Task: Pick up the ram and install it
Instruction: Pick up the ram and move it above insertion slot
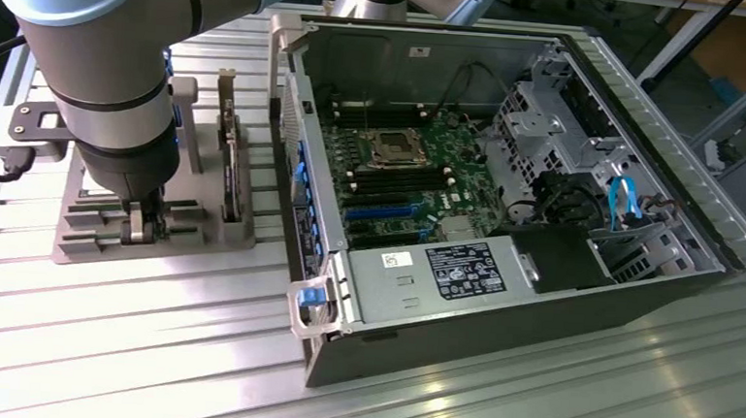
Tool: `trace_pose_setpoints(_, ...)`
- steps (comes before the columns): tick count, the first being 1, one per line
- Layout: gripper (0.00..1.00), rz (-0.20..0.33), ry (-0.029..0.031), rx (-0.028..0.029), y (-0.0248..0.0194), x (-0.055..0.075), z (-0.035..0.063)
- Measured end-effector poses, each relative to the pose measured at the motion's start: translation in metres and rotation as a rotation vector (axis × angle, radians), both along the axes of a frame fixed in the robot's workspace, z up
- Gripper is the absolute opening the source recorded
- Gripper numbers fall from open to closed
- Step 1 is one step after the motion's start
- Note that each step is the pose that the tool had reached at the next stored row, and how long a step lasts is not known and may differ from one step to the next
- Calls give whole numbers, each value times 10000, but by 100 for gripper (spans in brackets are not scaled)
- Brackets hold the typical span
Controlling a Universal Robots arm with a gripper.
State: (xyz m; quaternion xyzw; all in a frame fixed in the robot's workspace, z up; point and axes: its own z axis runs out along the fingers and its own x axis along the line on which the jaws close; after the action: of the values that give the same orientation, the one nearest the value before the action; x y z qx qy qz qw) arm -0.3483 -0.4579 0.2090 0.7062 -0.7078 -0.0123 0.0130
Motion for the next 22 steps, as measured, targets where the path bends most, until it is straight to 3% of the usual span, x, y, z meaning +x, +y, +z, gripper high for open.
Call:
trace_pose_setpoints(14, 12, 0, 0, 0, 0, 0, 109)
trace_pose_setpoints(22, 12, 0, 0, 1, 0, 0, 231)
